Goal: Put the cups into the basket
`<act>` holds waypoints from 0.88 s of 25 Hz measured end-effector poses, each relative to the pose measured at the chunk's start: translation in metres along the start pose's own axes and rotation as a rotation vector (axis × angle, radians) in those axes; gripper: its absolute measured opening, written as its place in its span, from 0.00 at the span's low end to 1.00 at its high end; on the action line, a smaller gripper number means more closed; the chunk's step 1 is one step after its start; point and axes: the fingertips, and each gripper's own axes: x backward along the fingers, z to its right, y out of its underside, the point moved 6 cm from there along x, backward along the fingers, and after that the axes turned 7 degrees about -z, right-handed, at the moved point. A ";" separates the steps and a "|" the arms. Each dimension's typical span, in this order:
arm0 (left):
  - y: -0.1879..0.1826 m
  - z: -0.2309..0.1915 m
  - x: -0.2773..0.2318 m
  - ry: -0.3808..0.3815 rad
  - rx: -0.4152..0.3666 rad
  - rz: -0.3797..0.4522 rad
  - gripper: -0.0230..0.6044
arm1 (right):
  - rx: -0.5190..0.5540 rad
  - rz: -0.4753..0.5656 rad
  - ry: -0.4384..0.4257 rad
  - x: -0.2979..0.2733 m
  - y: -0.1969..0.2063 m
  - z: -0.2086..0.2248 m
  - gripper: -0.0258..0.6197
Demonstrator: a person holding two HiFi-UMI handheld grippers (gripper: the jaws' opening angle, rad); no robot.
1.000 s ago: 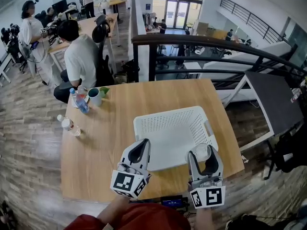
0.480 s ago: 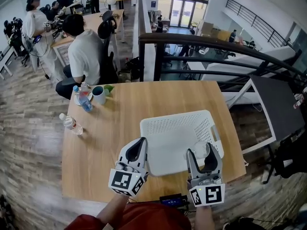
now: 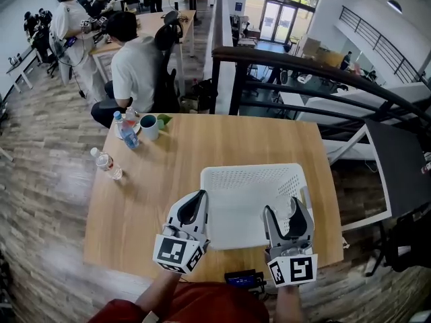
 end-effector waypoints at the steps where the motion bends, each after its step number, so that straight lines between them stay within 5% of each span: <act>1: 0.000 -0.001 0.000 -0.007 -0.002 0.000 0.05 | 0.001 0.000 -0.008 -0.003 0.000 0.000 0.47; 22: 0.000 -0.031 0.025 -0.151 0.023 0.022 0.05 | 0.086 -0.087 -0.224 -0.072 0.012 -0.025 0.47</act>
